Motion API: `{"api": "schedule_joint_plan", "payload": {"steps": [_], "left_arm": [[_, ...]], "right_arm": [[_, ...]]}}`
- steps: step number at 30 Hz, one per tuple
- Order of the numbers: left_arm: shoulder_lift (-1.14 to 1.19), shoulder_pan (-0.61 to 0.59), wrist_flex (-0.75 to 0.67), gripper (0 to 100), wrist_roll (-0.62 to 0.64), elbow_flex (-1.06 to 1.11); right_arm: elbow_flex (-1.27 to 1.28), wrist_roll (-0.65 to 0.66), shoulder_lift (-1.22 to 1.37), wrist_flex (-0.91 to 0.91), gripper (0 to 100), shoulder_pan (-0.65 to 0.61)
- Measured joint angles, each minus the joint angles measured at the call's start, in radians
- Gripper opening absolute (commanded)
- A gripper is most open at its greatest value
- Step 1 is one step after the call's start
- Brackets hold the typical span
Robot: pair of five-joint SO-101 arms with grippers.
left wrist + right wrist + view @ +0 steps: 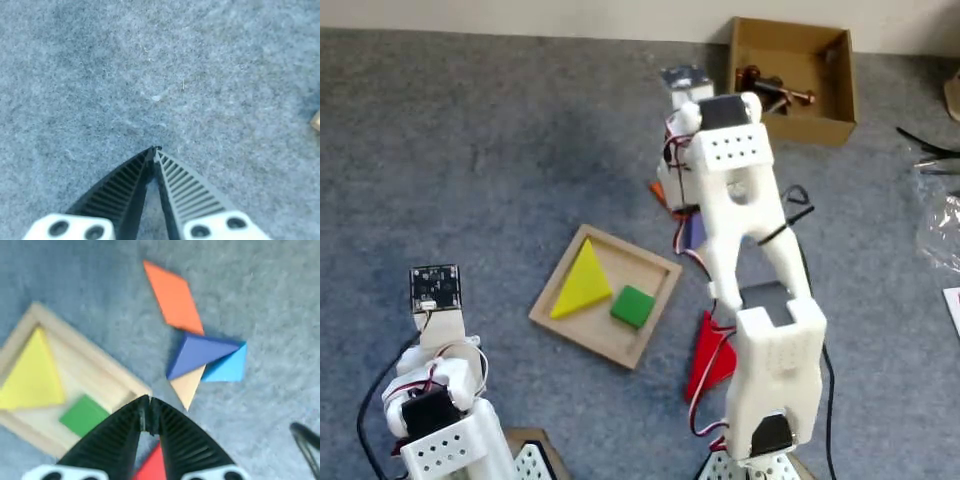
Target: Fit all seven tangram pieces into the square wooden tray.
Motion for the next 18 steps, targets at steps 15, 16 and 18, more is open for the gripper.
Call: {"api": "schedule_joint_plan", "payload": {"steps": [15,16,18], "left_arm": [[0.000,0.000,0.000,1,0.000,0.000],[0.000,0.000,0.000,1,0.000,0.000],[0.000,0.000,0.000,1,0.000,0.000]], "right_arm": [[0.517,0.014,-0.229,0.000,1.0,0.072],[0.551,0.028,-0.253,0.000,1.0,0.072],[0.621,0.048,-0.307,0.000,1.0,0.072]]}}
